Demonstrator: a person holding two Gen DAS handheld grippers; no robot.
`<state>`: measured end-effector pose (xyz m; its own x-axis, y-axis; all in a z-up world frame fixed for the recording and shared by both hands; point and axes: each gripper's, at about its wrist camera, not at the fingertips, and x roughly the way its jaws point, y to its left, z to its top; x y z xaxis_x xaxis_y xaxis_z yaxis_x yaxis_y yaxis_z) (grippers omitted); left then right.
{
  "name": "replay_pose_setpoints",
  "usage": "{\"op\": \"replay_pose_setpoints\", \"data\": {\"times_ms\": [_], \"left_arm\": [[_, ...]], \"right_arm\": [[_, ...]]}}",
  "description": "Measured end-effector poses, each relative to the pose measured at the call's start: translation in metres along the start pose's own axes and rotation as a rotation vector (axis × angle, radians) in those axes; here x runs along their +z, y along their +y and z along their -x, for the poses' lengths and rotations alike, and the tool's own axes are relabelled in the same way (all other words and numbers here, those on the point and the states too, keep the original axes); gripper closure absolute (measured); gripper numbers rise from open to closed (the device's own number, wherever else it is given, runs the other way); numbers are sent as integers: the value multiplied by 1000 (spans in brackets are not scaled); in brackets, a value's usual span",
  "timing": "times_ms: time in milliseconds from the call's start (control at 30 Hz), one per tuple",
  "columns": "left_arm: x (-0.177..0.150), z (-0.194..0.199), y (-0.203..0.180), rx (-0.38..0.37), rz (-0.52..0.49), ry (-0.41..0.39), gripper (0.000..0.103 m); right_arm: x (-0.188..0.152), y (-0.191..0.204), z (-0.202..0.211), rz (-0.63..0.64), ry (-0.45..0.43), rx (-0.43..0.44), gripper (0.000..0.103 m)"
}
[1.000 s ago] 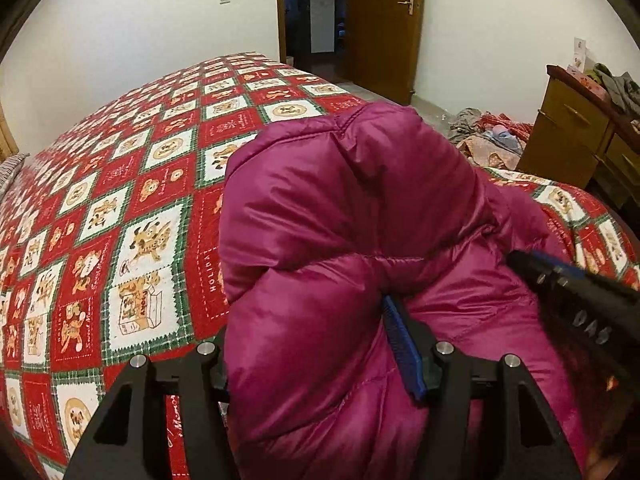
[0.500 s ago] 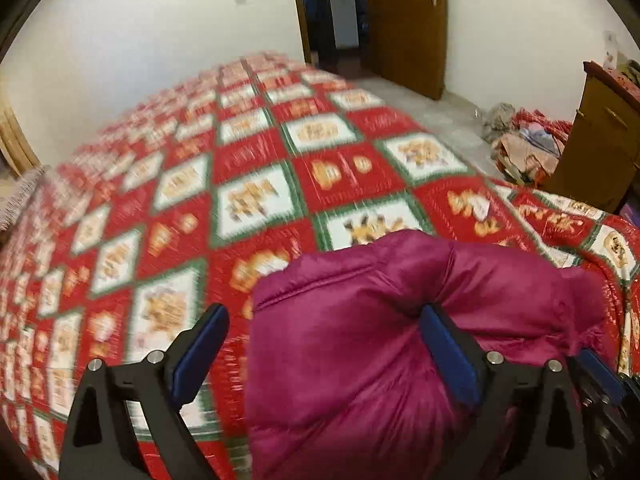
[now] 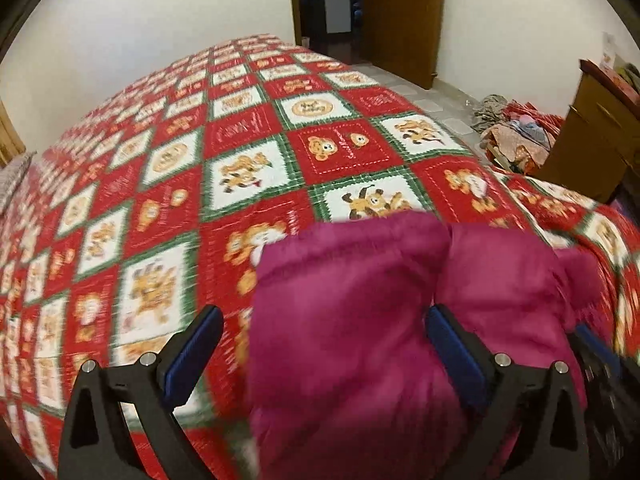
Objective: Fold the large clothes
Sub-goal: 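Open both tools and release the folded bundle on the quilt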
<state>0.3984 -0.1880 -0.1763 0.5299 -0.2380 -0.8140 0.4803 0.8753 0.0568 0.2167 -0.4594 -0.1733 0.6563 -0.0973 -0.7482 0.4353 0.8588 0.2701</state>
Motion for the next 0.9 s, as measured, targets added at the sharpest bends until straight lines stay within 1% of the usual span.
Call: {"op": "replay_pose_setpoints", "data": {"times_ms": [33, 133, 233, 267, 300, 333, 467, 567, 700, 900], "left_arm": [[-7, 14, 1, -4, -18, -9, 1], [-22, 39, 5, -8, -55, -28, 1], [-38, 59, 10, -25, -58, -36, 1], [-44, 64, 11, -32, -53, -29, 1], [-50, 67, 12, -41, -50, -25, 1], [-54, 69, 12, -46, -50, -25, 1], [-73, 77, 13, -44, -45, -34, 1], [-85, 88, 15, -50, -40, -47, 1], [-104, 102, 16, -39, -59, -64, 1], [-141, 118, 26, -45, -22, -73, 1]], "right_arm": [[0, 1, 0, 11, 1, -6, 83], [2, 3, 1, 21, 11, -11, 82], [0, 7, 15, 48, 8, -43, 77], [-2, 10, 27, 54, -8, -45, 69], [-6, 11, 36, 55, -22, -42, 58], [-11, 13, 46, 58, -39, -43, 56], [-41, 25, 82, 98, -92, -84, 55], [-66, 26, 93, 84, -86, -111, 55], [-91, 23, 104, 39, -90, -127, 54], [-119, 24, 123, 10, -124, -164, 54]]}}
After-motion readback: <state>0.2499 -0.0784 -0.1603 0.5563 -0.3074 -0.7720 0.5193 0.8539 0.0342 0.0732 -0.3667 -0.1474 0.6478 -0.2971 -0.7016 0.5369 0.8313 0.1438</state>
